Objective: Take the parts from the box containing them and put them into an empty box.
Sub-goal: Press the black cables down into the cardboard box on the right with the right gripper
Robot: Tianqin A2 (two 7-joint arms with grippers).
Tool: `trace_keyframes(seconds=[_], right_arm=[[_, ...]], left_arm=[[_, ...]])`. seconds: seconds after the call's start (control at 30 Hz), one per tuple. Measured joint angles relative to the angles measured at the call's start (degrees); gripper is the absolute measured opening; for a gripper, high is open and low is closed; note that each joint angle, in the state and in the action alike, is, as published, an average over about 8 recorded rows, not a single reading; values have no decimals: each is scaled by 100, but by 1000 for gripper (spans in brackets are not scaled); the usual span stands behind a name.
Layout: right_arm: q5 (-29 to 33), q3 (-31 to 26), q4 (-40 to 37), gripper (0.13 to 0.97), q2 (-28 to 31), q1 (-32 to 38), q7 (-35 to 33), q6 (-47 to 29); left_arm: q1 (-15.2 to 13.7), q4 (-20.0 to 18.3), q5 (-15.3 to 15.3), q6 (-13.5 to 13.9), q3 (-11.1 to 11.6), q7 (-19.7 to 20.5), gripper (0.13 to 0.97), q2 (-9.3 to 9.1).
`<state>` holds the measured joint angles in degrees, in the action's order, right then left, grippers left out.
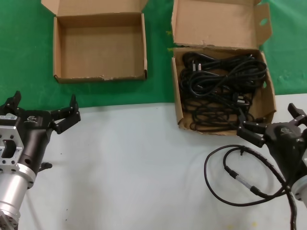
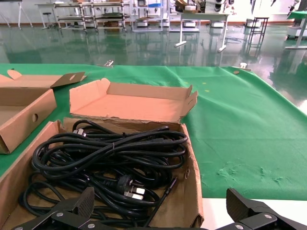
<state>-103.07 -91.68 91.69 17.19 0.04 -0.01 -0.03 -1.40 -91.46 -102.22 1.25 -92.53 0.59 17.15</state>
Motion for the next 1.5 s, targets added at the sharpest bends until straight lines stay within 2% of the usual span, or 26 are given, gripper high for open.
trace_keyframes(seconds=[0.83, 1.1, 1.23, 1.5], right_arm=[[0, 0, 0, 966, 0, 0, 0, 0], [0, 0, 0, 966, 0, 0, 0, 0], [-3, -2, 3, 966, 6, -2, 1, 3], [-35, -55, 149, 966, 214, -24, -1, -2]], left_arm=[[0, 0, 0, 0, 0, 0, 953, 0], [0, 0, 0, 0, 0, 0, 880, 0], [0, 0, 0, 0, 0, 0, 880, 0], [0, 0, 0, 0, 0, 0, 741, 0]])
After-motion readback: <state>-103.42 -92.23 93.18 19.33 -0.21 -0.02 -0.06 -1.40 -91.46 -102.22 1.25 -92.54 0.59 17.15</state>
